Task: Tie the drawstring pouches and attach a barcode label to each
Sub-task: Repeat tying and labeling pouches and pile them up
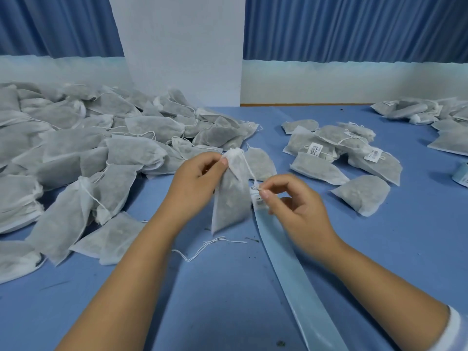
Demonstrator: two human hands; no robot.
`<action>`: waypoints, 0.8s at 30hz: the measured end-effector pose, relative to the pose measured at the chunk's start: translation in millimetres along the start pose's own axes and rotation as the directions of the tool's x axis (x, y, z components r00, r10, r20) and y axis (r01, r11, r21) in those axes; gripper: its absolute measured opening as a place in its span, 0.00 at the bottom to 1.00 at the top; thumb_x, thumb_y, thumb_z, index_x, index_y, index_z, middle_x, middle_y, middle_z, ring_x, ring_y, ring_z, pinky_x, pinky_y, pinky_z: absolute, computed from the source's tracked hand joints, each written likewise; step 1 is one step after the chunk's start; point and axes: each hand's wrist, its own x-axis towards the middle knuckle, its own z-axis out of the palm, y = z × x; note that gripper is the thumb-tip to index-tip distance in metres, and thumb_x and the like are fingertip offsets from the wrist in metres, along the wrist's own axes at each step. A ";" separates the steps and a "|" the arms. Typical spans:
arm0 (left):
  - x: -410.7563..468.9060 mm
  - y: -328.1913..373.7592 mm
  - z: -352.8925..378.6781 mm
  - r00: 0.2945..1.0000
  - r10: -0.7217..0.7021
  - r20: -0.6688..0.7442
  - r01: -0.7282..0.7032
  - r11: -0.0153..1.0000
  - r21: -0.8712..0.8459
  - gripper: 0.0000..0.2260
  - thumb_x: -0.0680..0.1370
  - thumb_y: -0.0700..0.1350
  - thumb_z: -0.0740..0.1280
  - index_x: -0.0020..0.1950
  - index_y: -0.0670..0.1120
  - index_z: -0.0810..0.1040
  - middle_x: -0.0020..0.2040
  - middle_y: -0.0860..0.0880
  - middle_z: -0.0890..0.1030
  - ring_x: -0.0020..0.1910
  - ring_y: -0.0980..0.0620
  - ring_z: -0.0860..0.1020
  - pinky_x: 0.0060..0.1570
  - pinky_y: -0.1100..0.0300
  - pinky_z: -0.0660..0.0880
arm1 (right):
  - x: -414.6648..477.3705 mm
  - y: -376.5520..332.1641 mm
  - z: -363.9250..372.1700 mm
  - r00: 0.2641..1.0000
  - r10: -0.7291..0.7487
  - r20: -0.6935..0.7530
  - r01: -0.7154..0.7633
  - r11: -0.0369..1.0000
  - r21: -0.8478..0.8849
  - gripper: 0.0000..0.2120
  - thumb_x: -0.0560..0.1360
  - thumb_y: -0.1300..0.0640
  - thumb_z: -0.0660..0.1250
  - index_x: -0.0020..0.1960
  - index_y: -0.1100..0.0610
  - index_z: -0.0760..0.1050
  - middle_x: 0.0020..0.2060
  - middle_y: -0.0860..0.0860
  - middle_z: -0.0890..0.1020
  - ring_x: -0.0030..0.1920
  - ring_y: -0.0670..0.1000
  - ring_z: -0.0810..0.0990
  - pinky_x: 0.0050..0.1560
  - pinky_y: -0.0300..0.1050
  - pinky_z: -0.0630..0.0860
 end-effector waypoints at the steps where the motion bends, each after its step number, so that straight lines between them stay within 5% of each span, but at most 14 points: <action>1: -0.6 2.5 1.4 1.000 -0.015 0.003 0.015 1.000 -0.013 0.11 0.82 0.47 0.64 0.47 0.41 0.79 0.42 0.41 0.77 0.42 0.51 0.74 0.52 0.39 0.77 | -1.0 -0.1 2.1 0.999 -0.038 0.022 0.039 0.998 -0.039 0.07 0.76 0.58 0.68 0.45 0.46 0.78 0.45 0.44 0.80 0.47 0.47 0.79 0.43 0.41 0.75; 4: -2.0 6.7 7.0 0.998 -0.060 0.024 0.061 0.997 -0.045 0.17 0.80 0.50 0.62 0.51 0.35 0.76 0.42 0.45 0.75 0.42 0.50 0.72 0.51 0.38 0.76 | -2.3 0.9 5.7 0.992 -0.113 0.052 0.118 0.987 -0.113 0.08 0.75 0.59 0.69 0.48 0.46 0.79 0.51 0.45 0.77 0.55 0.47 0.78 0.50 0.35 0.75; 7: -0.9 2.7 14.0 0.994 -0.107 -0.006 0.106 0.991 -0.085 0.16 0.81 0.49 0.62 0.49 0.34 0.76 0.40 0.45 0.74 0.41 0.51 0.71 0.45 0.52 0.72 | -2.1 3.3 4.4 0.995 -0.091 0.043 0.096 0.985 -0.140 0.06 0.76 0.58 0.69 0.48 0.47 0.80 0.56 0.47 0.75 0.61 0.49 0.76 0.55 0.40 0.75; 10: -4.7 -1.4 22.0 0.993 -0.029 -0.117 0.043 0.991 0.123 0.12 0.83 0.47 0.61 0.44 0.43 0.78 0.35 0.53 0.76 0.34 0.59 0.71 0.37 0.67 0.67 | -2.4 2.3 2.5 0.995 -0.093 0.027 0.096 0.986 -0.139 0.06 0.75 0.58 0.70 0.48 0.48 0.80 0.58 0.47 0.75 0.63 0.51 0.75 0.58 0.47 0.76; 16: -14.7 -1.1 30.4 0.967 0.101 -0.234 -0.005 0.925 0.380 0.10 0.84 0.52 0.57 0.51 0.49 0.75 0.35 0.53 0.79 0.38 0.52 0.76 0.35 0.57 0.62 | -4.7 1.3 4.3 0.995 -0.095 0.044 0.103 0.964 -0.244 0.04 0.75 0.56 0.70 0.46 0.48 0.82 0.60 0.47 0.74 0.64 0.48 0.74 0.66 0.50 0.70; 19: -14.6 1.8 33.8 0.975 -0.002 -0.221 0.054 0.972 0.230 0.10 0.83 0.52 0.59 0.44 0.53 0.74 0.35 0.57 0.77 0.36 0.64 0.76 0.35 0.71 0.67 | -4.6 2.3 4.5 0.997 -0.042 0.063 0.058 0.960 -0.274 0.05 0.75 0.58 0.72 0.47 0.48 0.82 0.63 0.47 0.73 0.65 0.47 0.73 0.66 0.51 0.70; 21: -12.4 4.6 34.0 0.978 -0.121 -0.172 0.141 0.984 0.106 0.11 0.83 0.51 0.60 0.41 0.52 0.74 0.37 0.57 0.76 0.37 0.64 0.75 0.37 0.75 0.67 | -4.0 2.6 4.2 0.998 -0.020 0.060 0.036 0.964 -0.262 0.06 0.75 0.59 0.72 0.47 0.48 0.82 0.63 0.46 0.73 0.66 0.46 0.73 0.64 0.52 0.72; 22: -10.6 5.0 32.7 0.972 -0.194 -0.130 0.197 0.980 0.010 0.11 0.81 0.51 0.61 0.42 0.49 0.76 0.38 0.54 0.78 0.39 0.60 0.76 0.42 0.73 0.70 | -3.5 2.8 3.7 0.998 -0.026 0.052 0.039 0.965 -0.258 0.06 0.75 0.59 0.71 0.47 0.48 0.82 0.63 0.46 0.74 0.65 0.46 0.73 0.63 0.52 0.72; 24: -9.4 9.4 29.1 0.948 -0.318 0.006 0.313 0.930 -0.193 0.15 0.74 0.55 0.64 0.50 0.44 0.80 0.47 0.44 0.83 0.49 0.46 0.82 0.56 0.52 0.79 | -2.5 2.3 1.9 0.998 -0.052 0.036 0.059 0.965 -0.257 0.06 0.75 0.59 0.71 0.47 0.48 0.82 0.61 0.47 0.76 0.65 0.46 0.73 0.62 0.51 0.73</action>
